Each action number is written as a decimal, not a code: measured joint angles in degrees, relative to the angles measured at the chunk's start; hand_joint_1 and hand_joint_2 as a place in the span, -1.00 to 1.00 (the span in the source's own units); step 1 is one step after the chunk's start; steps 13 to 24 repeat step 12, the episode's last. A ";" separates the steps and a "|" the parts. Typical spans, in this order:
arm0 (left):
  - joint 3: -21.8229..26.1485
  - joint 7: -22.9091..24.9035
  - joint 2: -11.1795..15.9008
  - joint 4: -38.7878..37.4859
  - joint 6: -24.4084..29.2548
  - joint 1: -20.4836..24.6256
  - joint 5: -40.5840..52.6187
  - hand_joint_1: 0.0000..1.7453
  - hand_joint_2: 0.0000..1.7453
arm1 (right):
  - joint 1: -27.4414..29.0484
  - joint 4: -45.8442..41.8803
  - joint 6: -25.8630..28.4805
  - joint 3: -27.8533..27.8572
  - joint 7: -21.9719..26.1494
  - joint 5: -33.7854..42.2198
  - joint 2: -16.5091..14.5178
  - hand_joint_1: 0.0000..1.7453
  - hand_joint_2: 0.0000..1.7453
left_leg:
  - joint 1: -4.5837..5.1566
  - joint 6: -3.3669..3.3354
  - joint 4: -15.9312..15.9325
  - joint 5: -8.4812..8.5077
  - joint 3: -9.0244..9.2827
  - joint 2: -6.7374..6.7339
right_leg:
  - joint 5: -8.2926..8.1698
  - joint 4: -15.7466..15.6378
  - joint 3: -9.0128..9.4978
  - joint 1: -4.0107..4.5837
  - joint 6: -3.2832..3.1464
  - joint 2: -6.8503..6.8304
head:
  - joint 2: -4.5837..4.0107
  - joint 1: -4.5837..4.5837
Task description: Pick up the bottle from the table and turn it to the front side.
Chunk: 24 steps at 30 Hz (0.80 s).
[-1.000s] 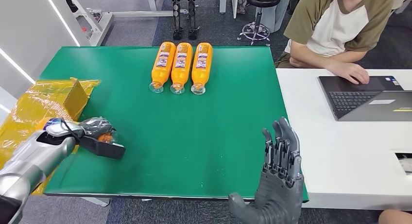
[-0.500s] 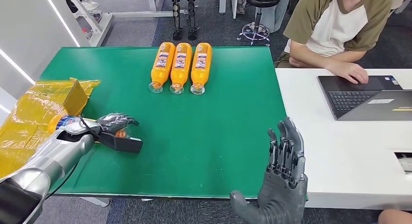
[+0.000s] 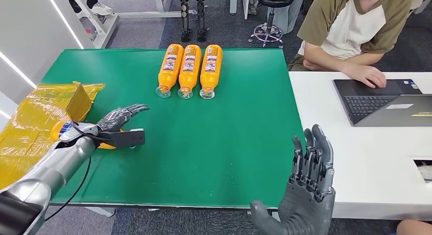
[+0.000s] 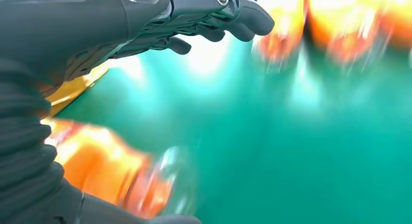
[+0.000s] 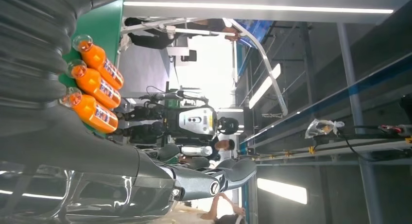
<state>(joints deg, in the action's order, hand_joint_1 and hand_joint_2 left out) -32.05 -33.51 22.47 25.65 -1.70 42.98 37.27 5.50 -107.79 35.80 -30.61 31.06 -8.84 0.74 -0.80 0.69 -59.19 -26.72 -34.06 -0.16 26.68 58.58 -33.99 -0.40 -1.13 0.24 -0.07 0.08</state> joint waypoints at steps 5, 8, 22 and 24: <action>7.40 -5.29 -0.32 8.40 3.71 -4.18 -14.82 -1.00 1.00 | 0.67 -0.71 0.71 0.34 0.36 0.72 0.01 -1.00 1.00 | 0.00 0.00 0.00 0.00 0.00 -0.02 | 0.00 -0.01 -0.03 0.00 0.00 0.01 | 0.00 0.00; 12.11 -6.35 -1.37 19.83 3.47 -8.04 -28.96 -1.00 1.00 | 0.71 -0.68 1.28 0.33 1.01 1.76 0.06 -1.00 1.00 | 0.01 0.00 -0.01 0.00 0.00 -0.02 | 0.00 -0.02 -0.03 -0.01 0.00 0.01 | 0.00 0.01; 17.80 -6.62 -6.35 35.50 -0.29 -12.64 -40.96 -1.00 1.00 | 0.51 -0.22 1.77 -0.03 1.90 3.26 0.37 -1.00 1.00 | 0.07 -0.02 -0.01 -0.01 -0.02 0.04 | 0.01 -0.07 0.01 -0.07 0.02 -0.04 | 0.00 0.00; 17.80 -6.62 -6.35 35.50 -0.29 -12.64 -40.96 -1.00 1.00 | 0.51 -0.22 1.77 -0.03 1.90 3.26 0.37 -1.00 1.00 | 0.07 -0.02 -0.01 -0.01 -0.02 0.04 | 0.01 -0.07 0.01 -0.07 0.02 -0.04 | 0.00 0.00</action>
